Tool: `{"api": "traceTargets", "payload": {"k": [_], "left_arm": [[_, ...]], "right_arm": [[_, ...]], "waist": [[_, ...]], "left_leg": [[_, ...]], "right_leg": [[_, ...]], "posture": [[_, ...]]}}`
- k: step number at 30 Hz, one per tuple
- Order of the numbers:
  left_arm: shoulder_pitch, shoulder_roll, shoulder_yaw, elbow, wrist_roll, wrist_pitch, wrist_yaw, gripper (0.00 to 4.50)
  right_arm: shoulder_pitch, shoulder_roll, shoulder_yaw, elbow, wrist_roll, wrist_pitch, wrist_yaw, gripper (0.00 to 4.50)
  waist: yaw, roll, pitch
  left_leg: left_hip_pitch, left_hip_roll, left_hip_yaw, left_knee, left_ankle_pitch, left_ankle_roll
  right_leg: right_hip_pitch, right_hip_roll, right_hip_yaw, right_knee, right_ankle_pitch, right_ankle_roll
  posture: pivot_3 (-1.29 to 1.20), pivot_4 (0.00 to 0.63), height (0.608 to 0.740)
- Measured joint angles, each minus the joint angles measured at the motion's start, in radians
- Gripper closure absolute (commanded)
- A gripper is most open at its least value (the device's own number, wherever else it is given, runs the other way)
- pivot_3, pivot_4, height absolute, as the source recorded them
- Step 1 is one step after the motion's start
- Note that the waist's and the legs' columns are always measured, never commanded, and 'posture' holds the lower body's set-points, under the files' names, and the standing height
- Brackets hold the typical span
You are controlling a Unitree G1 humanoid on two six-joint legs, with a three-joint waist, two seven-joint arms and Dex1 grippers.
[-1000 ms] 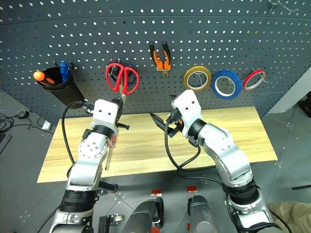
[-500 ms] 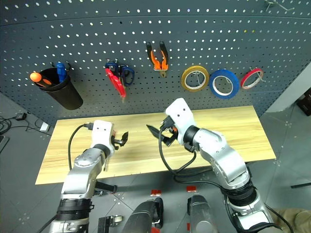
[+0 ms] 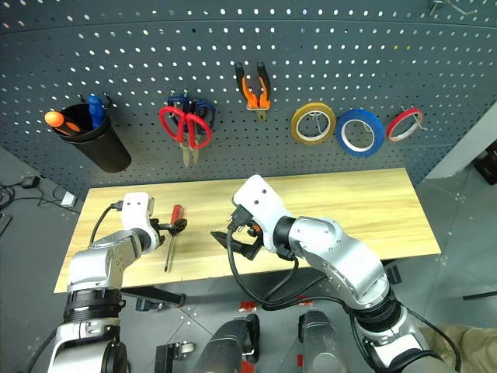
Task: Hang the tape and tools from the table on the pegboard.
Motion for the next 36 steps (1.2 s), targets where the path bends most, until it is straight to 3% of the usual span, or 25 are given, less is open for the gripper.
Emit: {"api": "traceTargets", "payload": {"k": [9, 13, 22, 27, 36], "left_arm": [[-0.103, 0.022, -0.018, 0.220, 0.006, -0.057, -0.004, 0.01], [-0.130, 0.026, -0.041, 0.297, 0.017, -0.089, -0.020, 0.79], [-0.144, 0.041, -0.058, 0.369, 0.033, -0.188, -0.043, 3.63], [-0.086, 0.080, -0.065, 0.297, 0.032, -0.216, -0.067, 3.64], [0.267, 0.069, 0.067, -0.302, 0.000, -0.303, -0.010, 3.64]], "right_arm": [[-0.036, -0.032, 0.051, -0.008, 0.035, 0.053, 0.043, 0.00], [-0.053, -0.039, 0.069, -0.013, 0.035, 0.053, 0.051, 0.00], [-0.054, -0.054, 0.080, -0.003, 0.023, 0.027, 0.053, 0.00], [-0.058, -0.067, 0.088, 0.032, 0.000, -0.027, 0.061, 0.00], [-0.051, -0.079, 0.071, 0.060, -0.058, -0.163, 0.064, 0.00]], "waist": [[-0.001, -0.003, 0.019], [-0.002, -0.004, 0.021], [-0.003, -0.004, 0.021], [-0.008, -0.006, 0.018], [-0.006, -0.010, -0.006]], "left_leg": [[0.000, 0.000, 0.001, -0.001, 0.000, 0.000], [-0.001, 0.000, 0.001, -0.002, 0.000, 0.000], [-0.001, 0.000, 0.001, -0.002, 0.000, -0.001], [-0.001, -0.001, 0.002, -0.002, 0.001, -0.006], [-0.003, -0.001, 0.002, -0.002, 0.001, -0.008]], "right_leg": [[-0.001, -0.001, 0.001, -0.001, 0.000, 0.000], [-0.003, -0.001, 0.001, -0.002, 0.000, 0.000], [-0.003, -0.002, 0.000, -0.002, 0.000, 0.000], [-0.003, -0.001, 0.001, -0.001, 0.000, 0.000], [-0.006, -0.002, 0.001, -0.002, 0.000, 0.000]], "posture": [[-0.28, 0.354, 0.740], [-0.29, 0.348, 0.740], [-0.29, 0.284, 0.740], [-0.28, 0.219, 0.740], [-0.25, 0.142, 0.740]]}}
